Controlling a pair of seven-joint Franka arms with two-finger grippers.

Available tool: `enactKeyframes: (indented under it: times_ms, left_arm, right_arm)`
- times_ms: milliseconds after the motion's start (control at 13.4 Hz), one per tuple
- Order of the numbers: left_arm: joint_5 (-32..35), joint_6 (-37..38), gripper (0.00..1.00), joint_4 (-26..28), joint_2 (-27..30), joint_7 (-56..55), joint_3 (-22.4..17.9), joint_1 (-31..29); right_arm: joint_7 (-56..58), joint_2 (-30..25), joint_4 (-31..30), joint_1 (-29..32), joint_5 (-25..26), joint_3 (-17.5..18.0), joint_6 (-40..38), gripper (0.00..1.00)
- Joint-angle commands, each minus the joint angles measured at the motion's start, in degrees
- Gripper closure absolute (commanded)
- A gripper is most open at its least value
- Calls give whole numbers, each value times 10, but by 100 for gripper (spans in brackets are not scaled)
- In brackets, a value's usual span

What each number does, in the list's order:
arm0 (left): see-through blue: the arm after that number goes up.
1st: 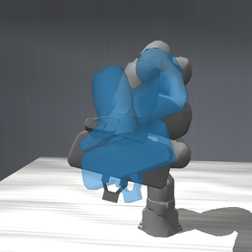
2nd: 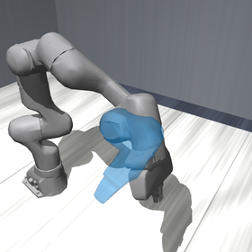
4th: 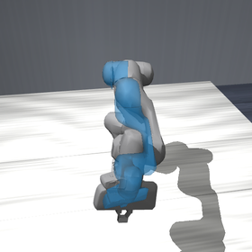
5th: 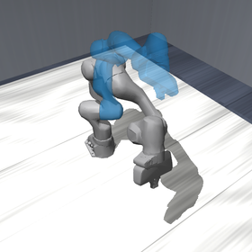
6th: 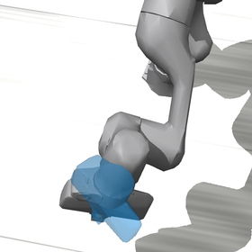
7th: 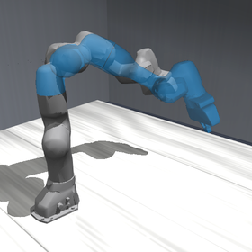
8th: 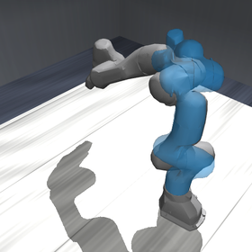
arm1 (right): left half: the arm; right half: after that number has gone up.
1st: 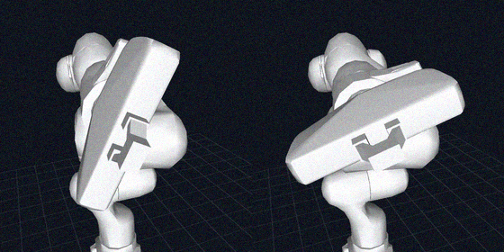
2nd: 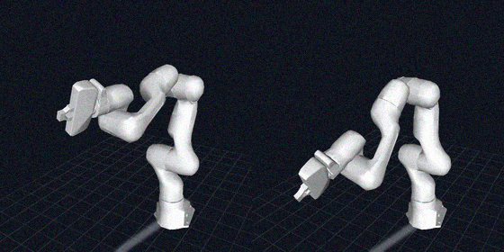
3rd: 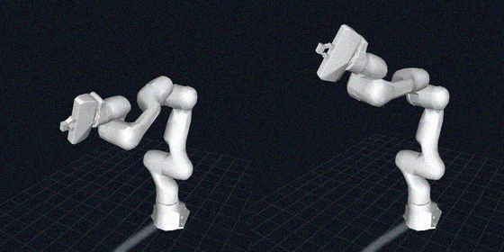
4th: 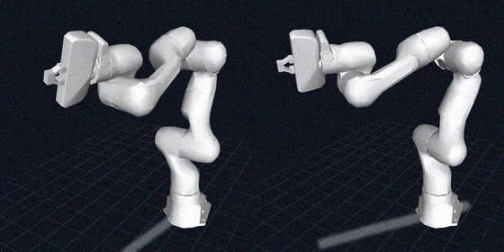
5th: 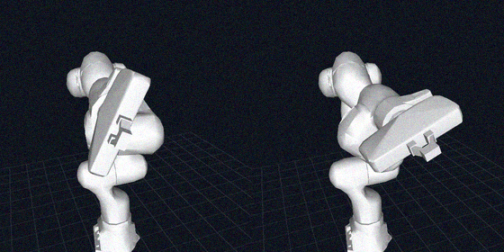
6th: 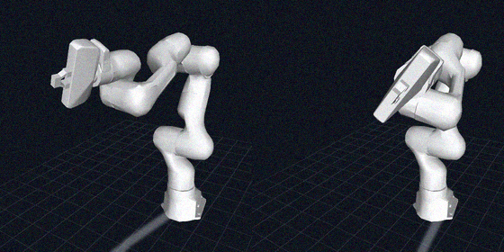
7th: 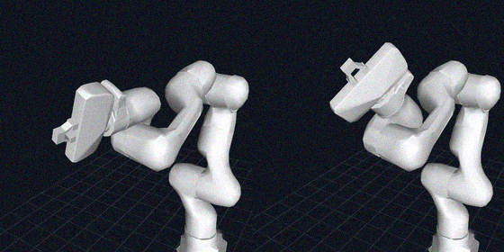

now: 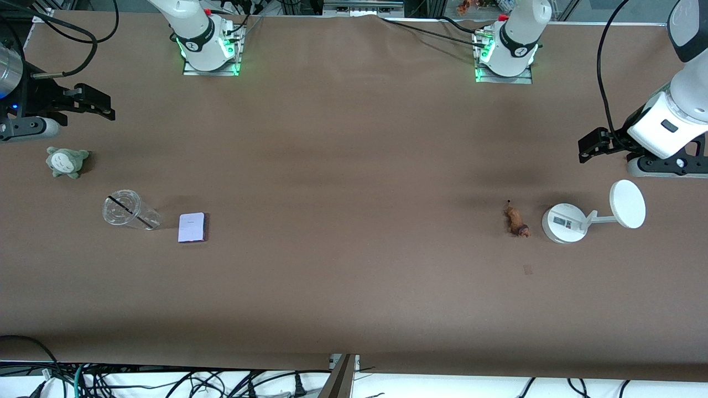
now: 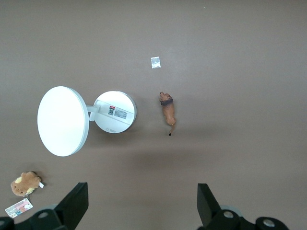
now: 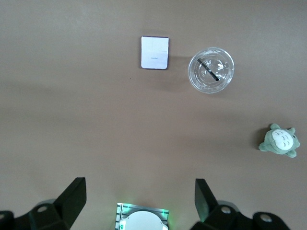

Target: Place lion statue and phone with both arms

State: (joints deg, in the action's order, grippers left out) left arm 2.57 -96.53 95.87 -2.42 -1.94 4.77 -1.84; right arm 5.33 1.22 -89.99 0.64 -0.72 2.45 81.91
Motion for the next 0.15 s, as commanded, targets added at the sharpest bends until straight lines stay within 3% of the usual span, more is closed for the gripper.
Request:
enactKeyframes:
  times_ms: [0, 74]
  left_arm:
    - [-12, 6, 0, -3, 1, 2, -5, 7]
    - [-12, 5, 0, -3, 1, 0, -5, 7]
  right_arm:
    - [8, 4, 3, 9, 7, 11, 2, 0]
    - [8, 9, 10, 9, 6, 11, 0, 0]
